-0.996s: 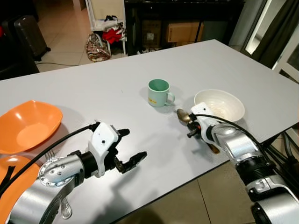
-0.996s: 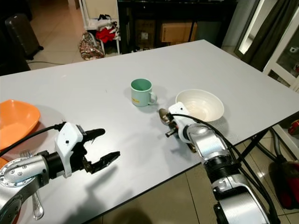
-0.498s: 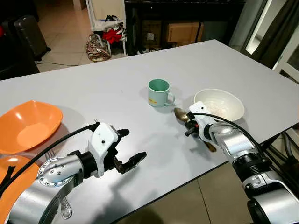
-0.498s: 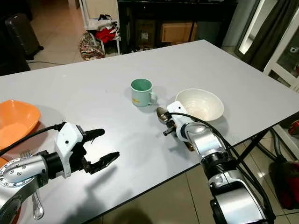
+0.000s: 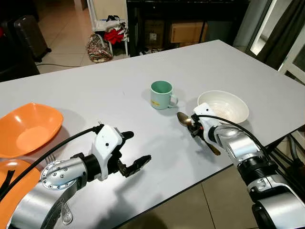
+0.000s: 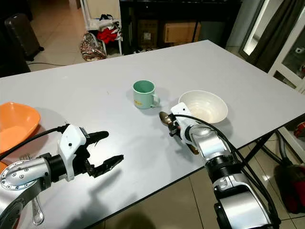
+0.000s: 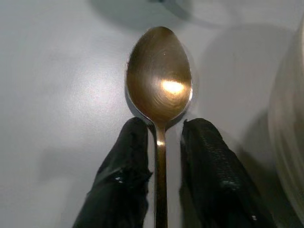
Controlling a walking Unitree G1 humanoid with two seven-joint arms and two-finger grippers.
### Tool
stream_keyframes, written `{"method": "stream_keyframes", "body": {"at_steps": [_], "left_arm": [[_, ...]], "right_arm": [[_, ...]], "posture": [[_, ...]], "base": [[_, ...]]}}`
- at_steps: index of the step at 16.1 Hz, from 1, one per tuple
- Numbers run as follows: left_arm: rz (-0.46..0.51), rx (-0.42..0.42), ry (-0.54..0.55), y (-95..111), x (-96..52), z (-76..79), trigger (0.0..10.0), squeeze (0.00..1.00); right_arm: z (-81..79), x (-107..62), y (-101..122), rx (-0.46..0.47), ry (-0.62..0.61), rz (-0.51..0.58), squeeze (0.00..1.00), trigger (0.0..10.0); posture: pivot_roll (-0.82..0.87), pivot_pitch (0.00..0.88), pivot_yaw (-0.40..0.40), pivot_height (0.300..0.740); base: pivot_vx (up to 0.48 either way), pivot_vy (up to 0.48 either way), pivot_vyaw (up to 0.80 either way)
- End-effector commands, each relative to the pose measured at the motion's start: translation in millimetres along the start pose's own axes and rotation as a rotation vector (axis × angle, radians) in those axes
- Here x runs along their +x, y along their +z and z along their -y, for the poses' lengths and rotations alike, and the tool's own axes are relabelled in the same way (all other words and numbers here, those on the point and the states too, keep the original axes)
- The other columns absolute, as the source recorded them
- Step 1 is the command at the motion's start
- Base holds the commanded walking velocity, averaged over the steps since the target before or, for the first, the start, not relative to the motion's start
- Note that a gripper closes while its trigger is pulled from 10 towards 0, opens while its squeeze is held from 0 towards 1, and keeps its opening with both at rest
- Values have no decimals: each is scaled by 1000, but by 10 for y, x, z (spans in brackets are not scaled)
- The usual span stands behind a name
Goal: Setting the table
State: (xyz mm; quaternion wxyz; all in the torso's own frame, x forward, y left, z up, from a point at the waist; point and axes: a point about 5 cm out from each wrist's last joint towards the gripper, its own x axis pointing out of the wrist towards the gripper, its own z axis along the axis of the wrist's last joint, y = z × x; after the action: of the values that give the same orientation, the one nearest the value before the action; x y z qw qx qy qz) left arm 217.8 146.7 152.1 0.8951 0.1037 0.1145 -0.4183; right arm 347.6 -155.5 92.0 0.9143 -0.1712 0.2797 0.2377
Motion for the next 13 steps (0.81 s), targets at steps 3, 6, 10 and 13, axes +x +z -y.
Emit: {"method": "stream_keyframes", "body": {"at_steps": [3, 6, 10, 13], "left_arm": [[7, 7, 20, 30, -25, -22, 10000, 0], [86, -39, 71, 130, -86, -49, 10000, 0], [199, -66, 417, 312, -63, -240, 10000, 0], [214, -94, 579, 325, -69, -173, 10000, 0]], "right_arm": [[-11, -135, 174, -9, 30, 95, 0, 10000], [-103, -513, 395, 64, 69, 260, 0, 10000], [-282, -957, 523, 172, -105, 531, 0, 10000], [-432, -1114, 447, 259, -148, 592, 0, 10000]], "posture": [[-87, 0, 6, 740], [-89, 0, 9, 740], [-103, 0, 33, 740], [-105, 0, 48, 740]], "base": [[0, 0, 0], [0, 0, 0], [0, 0, 400], [0, 0, 800]]}}
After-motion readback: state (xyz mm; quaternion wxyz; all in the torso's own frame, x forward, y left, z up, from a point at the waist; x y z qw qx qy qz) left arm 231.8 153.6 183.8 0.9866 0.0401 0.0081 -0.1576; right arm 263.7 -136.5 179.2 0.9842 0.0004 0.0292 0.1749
